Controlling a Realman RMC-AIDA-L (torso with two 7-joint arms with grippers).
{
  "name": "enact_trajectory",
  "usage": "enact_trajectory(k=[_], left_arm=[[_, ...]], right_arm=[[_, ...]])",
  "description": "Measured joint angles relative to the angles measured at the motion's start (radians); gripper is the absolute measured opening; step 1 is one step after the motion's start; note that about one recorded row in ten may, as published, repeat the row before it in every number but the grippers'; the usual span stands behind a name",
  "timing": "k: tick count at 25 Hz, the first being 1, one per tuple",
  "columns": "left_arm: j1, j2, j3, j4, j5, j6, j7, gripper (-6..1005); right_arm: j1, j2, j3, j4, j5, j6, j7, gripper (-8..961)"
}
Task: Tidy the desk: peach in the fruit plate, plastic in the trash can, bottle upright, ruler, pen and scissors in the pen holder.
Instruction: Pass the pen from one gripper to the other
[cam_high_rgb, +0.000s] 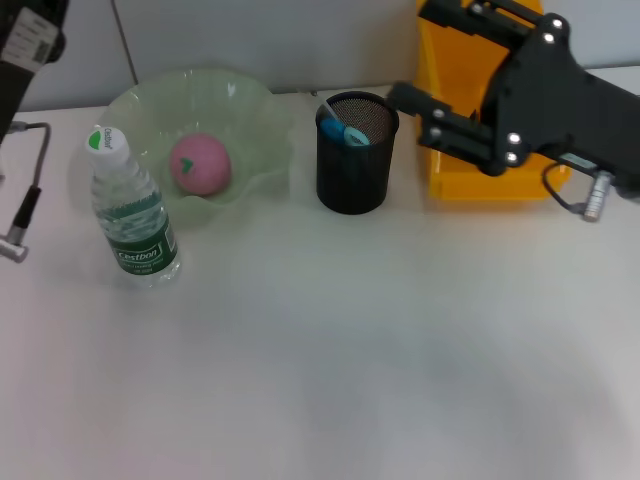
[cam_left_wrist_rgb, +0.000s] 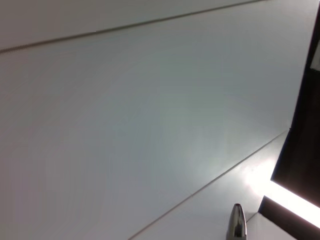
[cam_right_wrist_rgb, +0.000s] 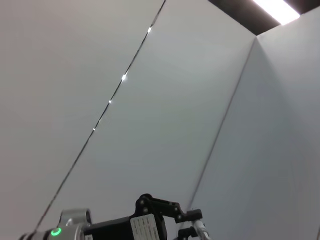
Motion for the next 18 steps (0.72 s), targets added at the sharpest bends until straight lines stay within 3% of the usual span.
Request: enact_trajectory(k=[11, 18], left_arm=[[-0.032, -0.001, 0.045, 0.001, -0.006, -0.081, 0.005, 193], [-0.047, -0.002, 0.050, 0.002, -0.010, -0.100, 0.009, 199]], right_arm=[[0.093, 0.002, -0.029, 0.144, 0.033, 0.100, -0.303, 648], [0.136, 0.003, -0.039, 0.183, 0.033, 0.143, -0.395, 645]])
